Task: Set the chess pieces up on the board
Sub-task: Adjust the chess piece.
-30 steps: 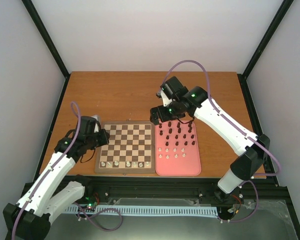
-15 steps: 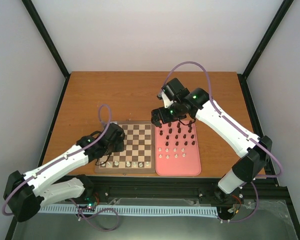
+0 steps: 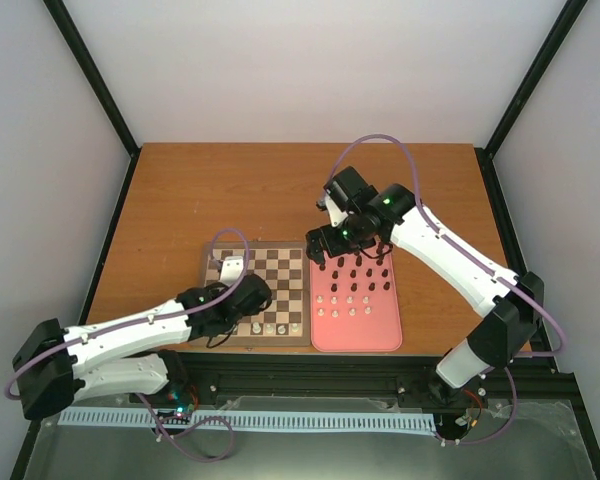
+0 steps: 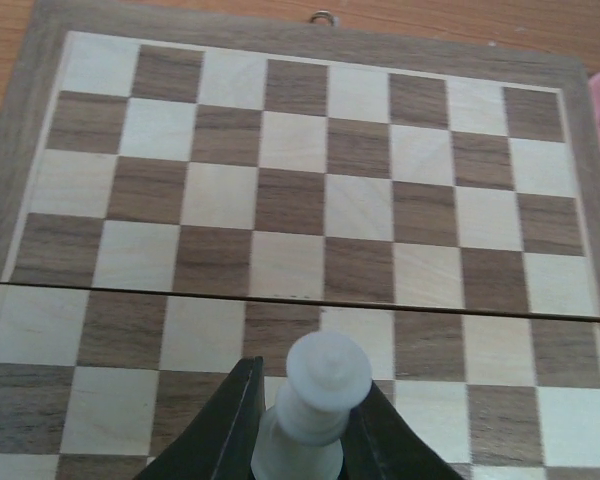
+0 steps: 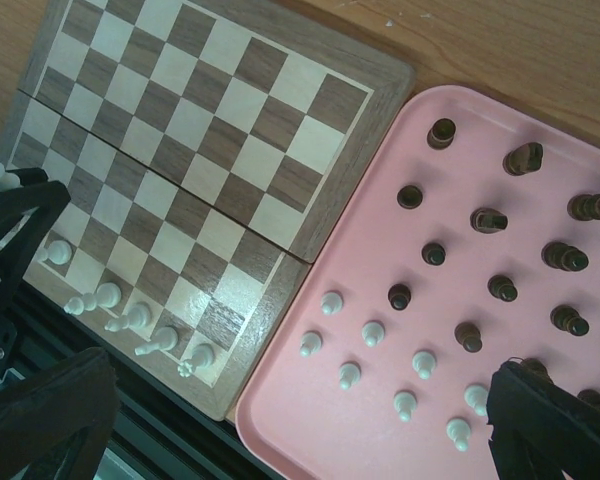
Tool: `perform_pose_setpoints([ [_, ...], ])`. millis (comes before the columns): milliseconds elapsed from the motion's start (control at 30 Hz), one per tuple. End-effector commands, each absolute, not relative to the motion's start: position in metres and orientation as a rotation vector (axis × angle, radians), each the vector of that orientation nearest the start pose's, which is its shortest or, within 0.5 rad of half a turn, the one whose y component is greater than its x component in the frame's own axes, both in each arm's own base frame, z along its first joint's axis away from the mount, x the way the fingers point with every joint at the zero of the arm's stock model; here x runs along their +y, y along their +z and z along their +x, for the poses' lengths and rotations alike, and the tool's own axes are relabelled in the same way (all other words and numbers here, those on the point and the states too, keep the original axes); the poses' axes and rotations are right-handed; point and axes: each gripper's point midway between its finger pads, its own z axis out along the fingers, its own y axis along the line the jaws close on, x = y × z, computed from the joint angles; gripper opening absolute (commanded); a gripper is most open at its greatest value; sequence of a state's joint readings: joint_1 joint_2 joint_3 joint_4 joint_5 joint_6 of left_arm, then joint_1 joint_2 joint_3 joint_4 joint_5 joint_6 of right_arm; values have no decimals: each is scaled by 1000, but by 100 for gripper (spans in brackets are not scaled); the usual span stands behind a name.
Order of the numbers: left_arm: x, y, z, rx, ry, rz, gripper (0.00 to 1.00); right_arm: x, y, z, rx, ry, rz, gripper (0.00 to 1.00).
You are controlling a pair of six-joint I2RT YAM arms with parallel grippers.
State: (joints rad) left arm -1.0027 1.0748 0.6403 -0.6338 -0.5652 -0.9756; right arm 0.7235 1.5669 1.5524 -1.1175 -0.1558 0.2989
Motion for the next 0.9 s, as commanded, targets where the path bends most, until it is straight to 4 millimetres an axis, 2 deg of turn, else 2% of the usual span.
perform_pose_setpoints([
  [0,-149,116,217,2281,-175,-278,1,260,225,253,2680,521,-637,100],
  [200,-138,112,210,2279,-191,-300,1,256,223,248,2687,534,-621,100],
  [333,-147,112,203,2301,-198,-250,1,257,222,246,2690,553,-615,100],
  [667,-171,108,170,2309,-131,-152,1,253,215,241,2700,558,-600,100],
  [867,-167,110,166,2292,-132,-192,1,251,211,237,2709,559,-597,100],
])
